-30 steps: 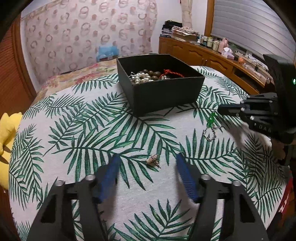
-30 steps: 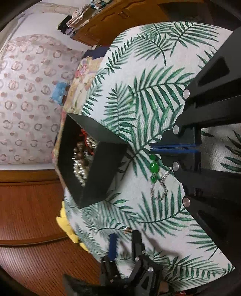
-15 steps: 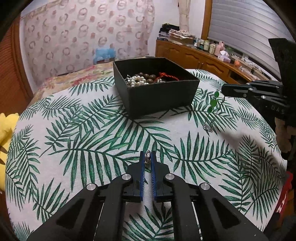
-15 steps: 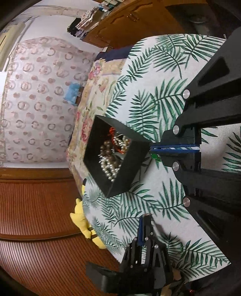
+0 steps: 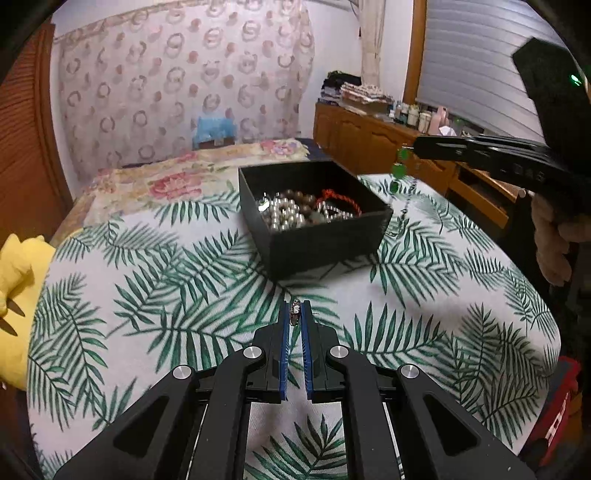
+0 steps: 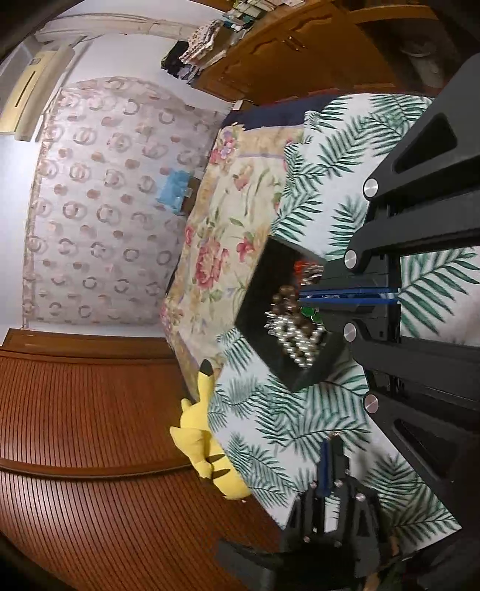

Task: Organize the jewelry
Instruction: 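Carry both items over the box and open both tools to drop them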

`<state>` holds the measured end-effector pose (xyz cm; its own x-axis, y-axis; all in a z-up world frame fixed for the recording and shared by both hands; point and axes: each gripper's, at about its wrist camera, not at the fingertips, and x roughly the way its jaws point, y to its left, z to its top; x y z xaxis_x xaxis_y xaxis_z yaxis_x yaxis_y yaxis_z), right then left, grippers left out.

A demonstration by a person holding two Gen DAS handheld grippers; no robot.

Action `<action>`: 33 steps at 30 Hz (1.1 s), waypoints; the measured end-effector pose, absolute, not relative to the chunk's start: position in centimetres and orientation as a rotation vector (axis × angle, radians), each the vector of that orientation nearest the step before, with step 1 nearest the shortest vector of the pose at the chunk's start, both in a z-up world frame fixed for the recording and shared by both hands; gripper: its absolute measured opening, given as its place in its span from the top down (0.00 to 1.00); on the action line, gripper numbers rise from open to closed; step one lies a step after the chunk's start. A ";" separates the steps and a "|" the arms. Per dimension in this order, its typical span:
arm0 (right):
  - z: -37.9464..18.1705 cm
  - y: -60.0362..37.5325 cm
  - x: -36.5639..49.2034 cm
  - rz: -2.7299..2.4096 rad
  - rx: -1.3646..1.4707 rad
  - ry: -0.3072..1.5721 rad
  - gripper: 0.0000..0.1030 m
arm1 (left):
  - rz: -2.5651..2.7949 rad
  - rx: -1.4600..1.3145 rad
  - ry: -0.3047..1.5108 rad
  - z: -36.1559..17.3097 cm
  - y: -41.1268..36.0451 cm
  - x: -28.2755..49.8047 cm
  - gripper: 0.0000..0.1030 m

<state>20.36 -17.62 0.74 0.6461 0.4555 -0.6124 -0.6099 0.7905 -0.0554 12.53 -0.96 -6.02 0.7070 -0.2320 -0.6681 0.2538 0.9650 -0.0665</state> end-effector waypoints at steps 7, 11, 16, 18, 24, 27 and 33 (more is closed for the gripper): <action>1.6 -16.2 22.7 0.598 -0.264 0.612 0.98 | -0.262 0.032 0.705 -4.5 -0.7 13.2 0.95; 2.0 -15.4 24.0 0.591 -0.255 0.613 0.98 | -0.257 0.033 0.693 -3.9 -0.6 13.7 0.95; 1.6 -14.8 24.9 0.588 -0.235 0.627 0.97 | -0.250 0.043 0.679 -3.0 -0.7 14.5 0.95; 1.1 -14.7 25.1 0.585 -0.239 0.640 0.97 | -0.246 0.049 0.675 -2.8 -0.8 14.8 0.95; -0.1 -15.3 25.1 0.578 -0.237 0.661 0.97 | -0.240 0.061 0.672 -2.3 -1.2 16.3 0.95; -0.5 -16.0 25.0 0.576 -0.228 0.669 0.97 | -0.236 0.069 0.675 -2.2 -1.6 17.2 0.95; -1.4 -17.2 24.3 0.573 -0.214 0.679 0.97 | -0.232 0.062 0.690 -2.5 -2.4 19.2 0.95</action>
<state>24.32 -17.19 -1.37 0.6322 0.4289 -0.6453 -0.5640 0.8258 -0.0038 19.19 -2.38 -2.46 0.7465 -0.1910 -0.6374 0.2321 0.9725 -0.0195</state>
